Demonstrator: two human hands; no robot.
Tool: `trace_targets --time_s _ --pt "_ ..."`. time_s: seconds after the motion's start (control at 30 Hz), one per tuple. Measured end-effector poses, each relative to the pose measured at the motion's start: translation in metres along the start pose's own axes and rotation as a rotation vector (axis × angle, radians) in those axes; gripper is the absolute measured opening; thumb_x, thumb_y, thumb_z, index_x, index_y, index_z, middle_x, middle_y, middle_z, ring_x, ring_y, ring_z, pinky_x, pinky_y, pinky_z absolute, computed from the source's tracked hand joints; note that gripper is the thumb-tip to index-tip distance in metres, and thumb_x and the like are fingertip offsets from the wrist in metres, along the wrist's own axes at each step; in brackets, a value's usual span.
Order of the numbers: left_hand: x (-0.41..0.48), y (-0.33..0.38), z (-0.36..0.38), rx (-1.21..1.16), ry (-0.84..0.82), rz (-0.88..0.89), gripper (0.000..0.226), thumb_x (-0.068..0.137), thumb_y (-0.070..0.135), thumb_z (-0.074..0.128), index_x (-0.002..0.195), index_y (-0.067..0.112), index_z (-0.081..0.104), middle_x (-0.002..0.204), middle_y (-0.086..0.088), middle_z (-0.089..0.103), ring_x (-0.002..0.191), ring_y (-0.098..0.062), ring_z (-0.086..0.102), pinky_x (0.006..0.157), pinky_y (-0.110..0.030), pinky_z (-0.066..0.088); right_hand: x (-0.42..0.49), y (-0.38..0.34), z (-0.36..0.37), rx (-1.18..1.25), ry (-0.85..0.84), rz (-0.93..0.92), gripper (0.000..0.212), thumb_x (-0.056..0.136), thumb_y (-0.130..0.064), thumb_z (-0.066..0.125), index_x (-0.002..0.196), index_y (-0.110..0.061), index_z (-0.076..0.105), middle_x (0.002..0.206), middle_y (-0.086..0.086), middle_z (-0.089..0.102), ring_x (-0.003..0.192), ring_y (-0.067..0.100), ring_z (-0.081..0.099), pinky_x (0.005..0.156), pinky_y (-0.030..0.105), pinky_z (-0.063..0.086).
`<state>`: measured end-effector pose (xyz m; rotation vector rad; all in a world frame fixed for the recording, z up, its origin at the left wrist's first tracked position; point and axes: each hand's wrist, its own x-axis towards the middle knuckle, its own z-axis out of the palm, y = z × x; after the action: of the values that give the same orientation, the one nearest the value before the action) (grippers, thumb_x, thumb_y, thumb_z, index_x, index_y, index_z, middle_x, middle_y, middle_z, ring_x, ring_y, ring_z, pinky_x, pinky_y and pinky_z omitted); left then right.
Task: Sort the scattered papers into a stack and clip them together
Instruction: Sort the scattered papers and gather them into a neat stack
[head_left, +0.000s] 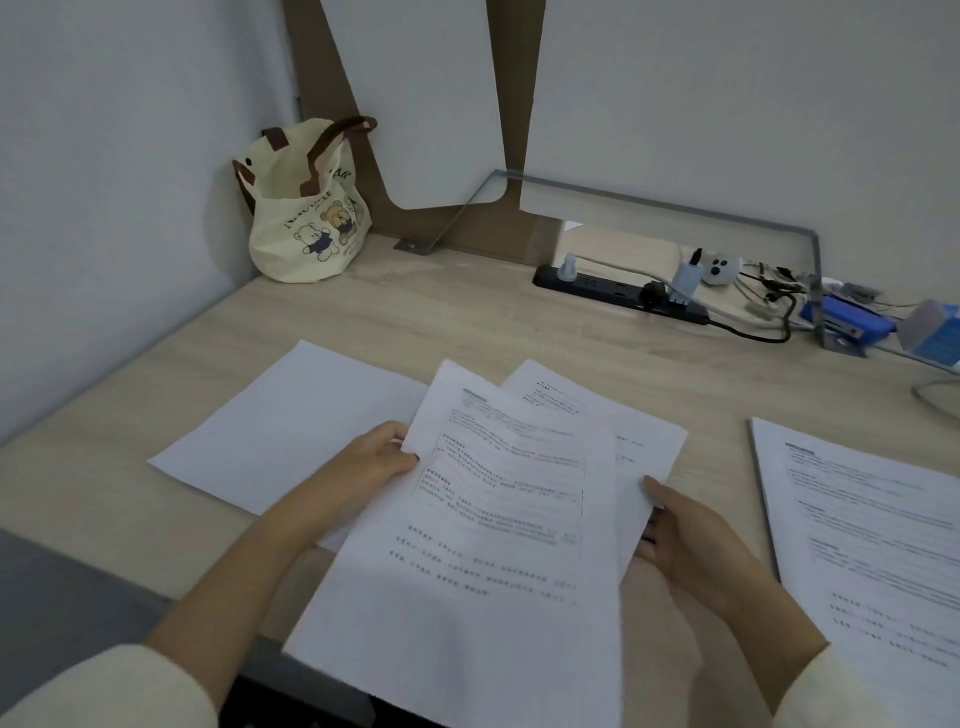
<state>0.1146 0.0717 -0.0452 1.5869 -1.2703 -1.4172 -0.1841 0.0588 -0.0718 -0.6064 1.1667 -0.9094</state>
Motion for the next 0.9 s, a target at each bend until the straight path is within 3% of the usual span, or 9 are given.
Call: trace_targets --time_s 0.17,0.3,0.37,0.43,0.5,0.6,0.7,0.8,0.9 --pt "0.022 -0.008 0.027 0.176 0.199 0.127 0.014 0.096 0.020 0.040 0.102 0.023 0.053 0.099 0.002 0.066 0.087 -0.015 0.064 0.072 -0.029 0.048 -0.004 0.002 0.002 -0.047 -0.031 -0.019 0.026 0.099 -0.018 0.036 0.112 -0.011 0.057 0.102 0.011 0.072 0.084 0.024 0.072 0.059 0.033 0.059" --pt "0.032 -0.004 0.047 0.252 0.226 0.169 0.024 0.097 0.021 0.040 0.119 0.019 0.049 0.108 0.001 0.060 0.087 -0.012 0.058 0.064 -0.017 0.043 -0.006 0.003 0.003 -0.057 -0.036 -0.043 0.034 0.098 -0.033 0.037 0.113 -0.015 0.061 0.105 0.007 0.073 0.095 0.025 0.070 0.071 0.034 0.056" --pt "0.030 -0.001 0.051 0.239 0.173 0.219 0.032 0.096 0.022 0.045 0.128 0.021 0.047 0.114 0.006 0.057 0.092 -0.005 0.055 0.064 -0.009 0.042 -0.010 0.004 0.007 -0.150 -0.045 -0.086 0.029 0.096 -0.029 0.044 0.113 -0.013 0.062 0.102 0.005 0.075 0.092 0.024 0.071 0.069 0.032 0.057" --pt "0.022 -0.002 0.046 0.265 0.143 0.277 0.039 0.094 0.025 0.049 0.132 0.025 0.044 0.121 0.010 0.053 0.102 0.001 0.051 0.078 -0.004 0.040 -0.012 0.006 0.010 -0.181 -0.007 -0.161 0.023 0.093 -0.013 0.049 0.111 -0.006 0.062 0.091 0.006 0.076 0.079 0.022 0.073 0.057 0.028 0.057" --pt "0.014 -0.014 0.029 0.403 0.231 0.296 0.048 0.092 0.034 0.050 0.138 0.027 0.037 0.136 0.009 0.043 0.125 -0.005 0.039 0.100 -0.016 0.031 -0.012 0.007 0.012 -0.132 0.055 -0.217 0.021 0.093 -0.006 0.047 0.110 -0.004 0.060 0.086 0.007 0.076 0.069 0.021 0.073 0.049 0.027 0.056" --pt "0.002 -0.043 -0.010 0.684 0.473 0.162 0.066 0.089 0.048 0.049 0.145 0.023 0.026 0.156 0.002 0.019 0.143 -0.016 0.014 0.115 -0.032 0.016 -0.009 0.008 0.016 -0.074 0.140 -0.242 0.022 0.095 -0.008 0.045 0.112 -0.007 0.058 0.086 0.004 0.074 0.067 0.022 0.073 0.048 0.029 0.056" --pt "-0.014 -0.063 -0.052 0.742 0.663 -0.069 0.091 0.078 0.065 0.051 0.148 0.020 0.014 0.159 -0.008 0.003 0.146 -0.024 0.001 0.118 -0.042 0.007 -0.005 0.010 0.017 -0.148 0.204 -0.238 0.028 0.095 -0.011 0.047 0.120 -0.002 0.056 0.101 0.012 0.069 0.084 0.032 0.067 0.064 0.038 0.053" --pt "-0.024 -0.071 -0.085 0.703 0.724 -0.178 0.108 0.068 0.076 0.052 0.149 0.021 0.007 0.159 -0.009 -0.001 0.146 -0.025 -0.004 0.118 -0.044 0.003 -0.003 0.011 0.022 -0.241 0.221 -0.239 0.028 0.094 -0.011 0.048 0.119 -0.002 0.056 0.104 0.012 0.067 0.088 0.032 0.065 0.069 0.038 0.051" --pt "-0.025 -0.075 -0.100 0.691 0.719 -0.216 0.117 0.059 0.081 0.055 0.148 0.021 0.007 0.157 -0.012 0.010 0.145 -0.028 0.007 0.117 -0.046 0.011 -0.002 0.014 0.029 -0.311 0.208 -0.236 0.023 0.094 -0.012 0.050 0.115 -0.008 0.058 0.098 0.008 0.069 0.086 0.030 0.066 0.068 0.037 0.052"
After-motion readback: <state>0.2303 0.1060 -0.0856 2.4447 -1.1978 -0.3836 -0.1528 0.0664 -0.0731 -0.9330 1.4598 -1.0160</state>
